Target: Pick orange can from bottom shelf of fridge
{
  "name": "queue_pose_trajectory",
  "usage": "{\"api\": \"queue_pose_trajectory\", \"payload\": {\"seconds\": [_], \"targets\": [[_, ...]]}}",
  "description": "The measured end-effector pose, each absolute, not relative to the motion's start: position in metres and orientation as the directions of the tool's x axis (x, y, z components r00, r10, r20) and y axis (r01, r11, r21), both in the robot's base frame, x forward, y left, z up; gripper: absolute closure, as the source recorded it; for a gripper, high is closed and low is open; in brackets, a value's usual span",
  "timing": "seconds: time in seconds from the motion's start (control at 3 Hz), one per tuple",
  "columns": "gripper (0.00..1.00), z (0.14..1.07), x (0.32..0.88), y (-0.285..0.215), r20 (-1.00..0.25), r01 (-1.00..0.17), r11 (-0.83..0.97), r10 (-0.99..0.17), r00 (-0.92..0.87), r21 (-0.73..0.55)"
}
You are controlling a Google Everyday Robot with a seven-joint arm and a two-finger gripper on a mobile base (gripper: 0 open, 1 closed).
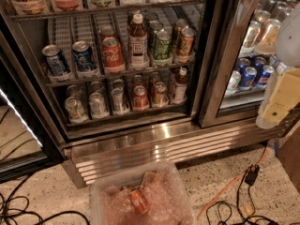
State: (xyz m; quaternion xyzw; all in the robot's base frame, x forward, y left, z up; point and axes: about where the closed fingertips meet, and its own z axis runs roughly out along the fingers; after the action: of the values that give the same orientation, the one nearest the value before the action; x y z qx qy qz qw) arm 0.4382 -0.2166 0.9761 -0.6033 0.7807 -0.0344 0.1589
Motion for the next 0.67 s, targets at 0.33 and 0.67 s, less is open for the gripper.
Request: {"api": "queue_pose_trajectory", "payload": {"seconds": [0.33,0.67], "targets": [[0.00,0.9759,0.4383,-0.2166,-0.207,-0.931,0.270,-0.953,-0.222,-0.245],[0.00,0.9676,0.4423,-0.2149,-0.210,-0.931,0.279,-0.950,-0.232,-0.234]]}}
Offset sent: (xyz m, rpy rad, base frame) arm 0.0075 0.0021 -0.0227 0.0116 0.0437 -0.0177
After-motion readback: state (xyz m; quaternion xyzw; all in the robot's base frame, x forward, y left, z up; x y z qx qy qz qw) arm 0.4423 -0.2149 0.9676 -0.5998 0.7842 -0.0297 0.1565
